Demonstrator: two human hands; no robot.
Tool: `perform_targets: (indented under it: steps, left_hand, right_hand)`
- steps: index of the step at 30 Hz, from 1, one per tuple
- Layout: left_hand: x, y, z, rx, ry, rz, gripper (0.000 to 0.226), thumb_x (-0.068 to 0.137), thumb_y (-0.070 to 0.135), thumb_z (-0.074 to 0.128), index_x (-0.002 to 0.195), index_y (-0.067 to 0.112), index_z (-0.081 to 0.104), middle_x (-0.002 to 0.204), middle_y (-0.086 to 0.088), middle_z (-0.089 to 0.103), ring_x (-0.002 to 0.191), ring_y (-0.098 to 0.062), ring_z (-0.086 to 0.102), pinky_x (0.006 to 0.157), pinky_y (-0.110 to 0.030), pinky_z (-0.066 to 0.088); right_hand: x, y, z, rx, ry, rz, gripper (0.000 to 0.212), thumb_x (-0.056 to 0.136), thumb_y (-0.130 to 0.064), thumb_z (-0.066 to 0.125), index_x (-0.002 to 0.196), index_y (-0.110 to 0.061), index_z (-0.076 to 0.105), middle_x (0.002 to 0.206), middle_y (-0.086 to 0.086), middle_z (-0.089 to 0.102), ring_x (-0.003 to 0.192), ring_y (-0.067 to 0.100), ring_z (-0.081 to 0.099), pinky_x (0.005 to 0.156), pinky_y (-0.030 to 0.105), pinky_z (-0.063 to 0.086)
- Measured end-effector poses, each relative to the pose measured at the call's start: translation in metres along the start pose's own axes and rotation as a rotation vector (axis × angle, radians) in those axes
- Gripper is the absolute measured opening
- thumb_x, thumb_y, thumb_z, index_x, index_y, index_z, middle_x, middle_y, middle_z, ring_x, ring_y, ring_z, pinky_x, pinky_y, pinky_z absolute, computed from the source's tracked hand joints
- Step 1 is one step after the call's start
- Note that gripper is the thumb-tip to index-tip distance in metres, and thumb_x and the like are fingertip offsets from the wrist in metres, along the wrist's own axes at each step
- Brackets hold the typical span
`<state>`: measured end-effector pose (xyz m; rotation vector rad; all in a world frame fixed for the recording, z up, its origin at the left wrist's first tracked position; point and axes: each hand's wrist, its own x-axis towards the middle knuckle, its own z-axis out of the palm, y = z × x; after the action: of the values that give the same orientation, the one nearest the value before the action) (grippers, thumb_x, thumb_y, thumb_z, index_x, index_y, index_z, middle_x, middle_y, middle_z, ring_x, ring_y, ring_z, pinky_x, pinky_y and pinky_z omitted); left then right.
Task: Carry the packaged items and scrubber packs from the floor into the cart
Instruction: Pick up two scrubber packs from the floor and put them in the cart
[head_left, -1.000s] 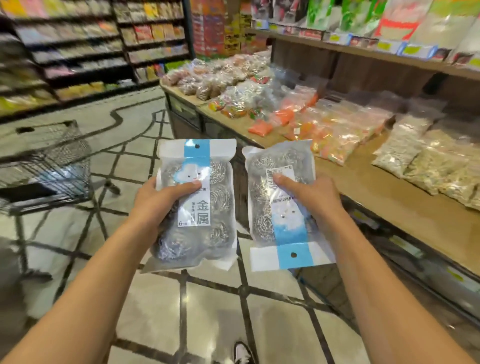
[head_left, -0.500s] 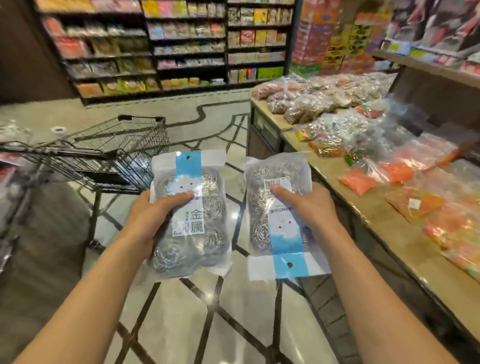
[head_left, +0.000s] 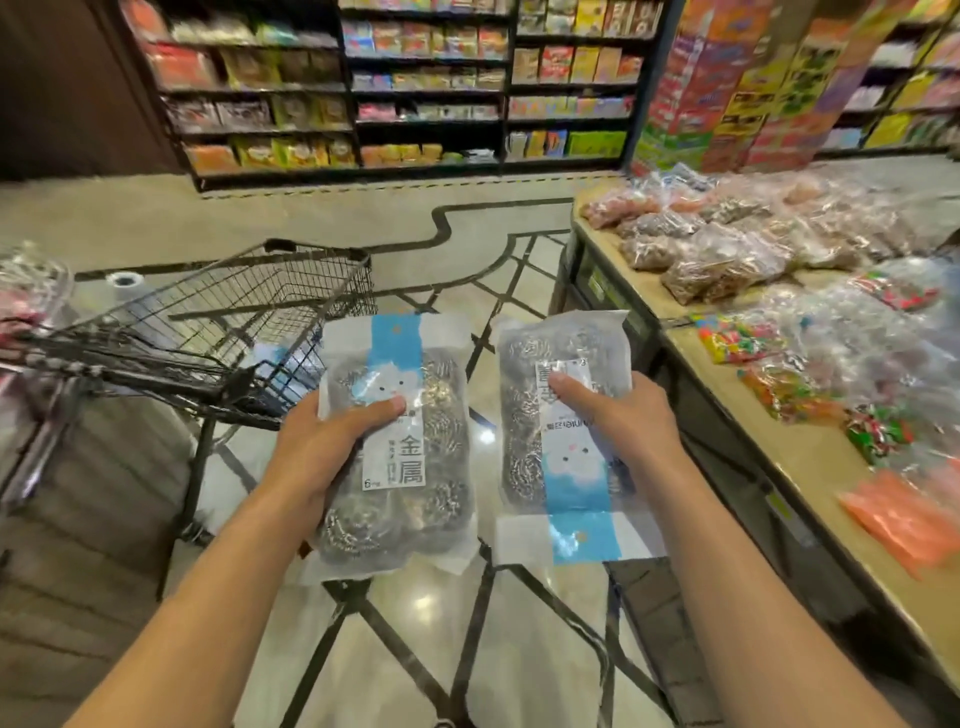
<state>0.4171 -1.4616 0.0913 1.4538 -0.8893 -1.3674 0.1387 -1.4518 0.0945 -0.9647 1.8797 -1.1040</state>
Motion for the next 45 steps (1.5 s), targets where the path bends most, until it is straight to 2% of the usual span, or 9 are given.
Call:
perform_targets:
  steps: [8,13,16,20,25,33,35,40,45]
  left_hand:
    - [0.12,0.034,-0.007,-0.039,0.072,-0.02,0.042,0.079,0.017,0.089,0.115,0.019,0.069,0.099,-0.008,0.082,0.083,-0.025,0.081,0.061,-0.031,0.062]
    - [0.2,0.038,-0.012,-0.068,0.169,-0.055,0.052,0.074,0.018,0.093,0.12,0.016,0.068,0.1,-0.011,0.082,0.084,-0.029,0.08,0.07,-0.038,0.062]
    - [0.244,0.041,-0.019,-0.083,0.231,-0.073,0.053,0.074,0.018,0.093,0.121,0.017,0.069,0.102,-0.01,0.082,0.086,-0.029,0.081,0.072,-0.039,0.062]
    - [0.293,0.046,-0.036,-0.127,0.364,-0.103,0.043,0.077,0.016,0.091,0.115,0.02,0.07,0.104,-0.011,0.082,0.093,-0.032,0.079,0.083,-0.048,0.064]
    - [0.333,0.048,-0.067,-0.198,0.515,-0.118,0.036,0.08,0.011,0.088,0.113,0.018,0.073,0.099,-0.006,0.083,0.093,-0.027,0.08,0.083,-0.043,0.063]
    - [0.377,0.035,-0.124,-0.276,0.699,-0.126,0.037,0.083,0.012,0.086,0.117,0.018,0.073,0.101,-0.005,0.082,0.087,-0.022,0.08,0.072,-0.035,0.062]
    - [0.389,0.028,-0.142,-0.312,0.746,-0.144,0.041,0.081,0.013,0.088,0.119,0.017,0.073,0.103,-0.007,0.082,0.09,-0.026,0.08,0.078,-0.041,0.064]
    - [0.416,0.012,-0.181,-0.383,0.807,-0.163,0.036,0.083,0.009,0.086,0.115,0.016,0.074,0.107,-0.008,0.082,0.094,-0.027,0.078,0.089,-0.051,0.062]
    - [0.442,-0.004,-0.206,-0.405,0.837,-0.183,0.038,0.079,0.01,0.089,0.113,0.018,0.074,0.105,-0.006,0.082,0.097,-0.028,0.078,0.093,-0.059,0.06]
  right_hand:
    - [0.108,-0.05,0.066,-0.03,-0.066,-0.021,0.031,0.077,-0.046,0.09,0.091,-0.024,0.074,0.078,-0.006,0.079,0.075,0.015,0.078,0.078,0.042,0.065]
    - [0.188,-0.07,0.121,-0.034,-0.171,-0.041,0.042,0.076,-0.049,0.09,0.103,-0.023,0.072,0.089,-0.005,0.079,0.069,0.008,0.076,0.055,0.023,0.056]
    - [0.236,-0.084,0.163,-0.06,-0.23,-0.042,0.064,0.062,-0.063,0.091,0.108,-0.022,0.072,0.093,-0.004,0.08,0.08,0.015,0.078,0.07,0.035,0.063]
    - [0.3,-0.106,0.221,-0.118,-0.353,-0.06,0.051,0.071,-0.051,0.092,0.109,-0.021,0.073,0.093,-0.004,0.08,0.083,0.017,0.077,0.08,0.042,0.064]
    - [0.355,-0.134,0.298,-0.199,-0.509,-0.101,0.052,0.079,-0.048,0.088,0.116,-0.018,0.067,0.093,-0.004,0.074,0.073,0.008,0.07,0.051,0.021,0.047]
    - [0.377,-0.152,0.427,-0.376,-0.706,-0.184,0.048,0.078,-0.053,0.087,0.108,-0.019,0.071,0.098,0.001,0.077,0.086,0.022,0.075,0.08,0.041,0.062]
    - [0.379,-0.153,0.455,-0.432,-0.741,-0.203,0.059,0.074,-0.061,0.086,0.112,-0.018,0.071,0.105,0.003,0.076,0.094,0.026,0.072,0.084,0.04,0.058]
    - [0.383,-0.152,0.516,-0.475,-0.76,-0.239,0.124,0.035,-0.099,0.071,0.13,-0.02,0.066,0.125,0.007,0.072,0.111,0.031,0.07,0.096,0.051,0.058]
    - [0.384,-0.171,0.557,-0.508,-0.814,-0.242,0.059,0.069,-0.065,0.085,0.106,-0.021,0.073,0.104,0.004,0.078,0.093,0.027,0.075,0.091,0.051,0.061]
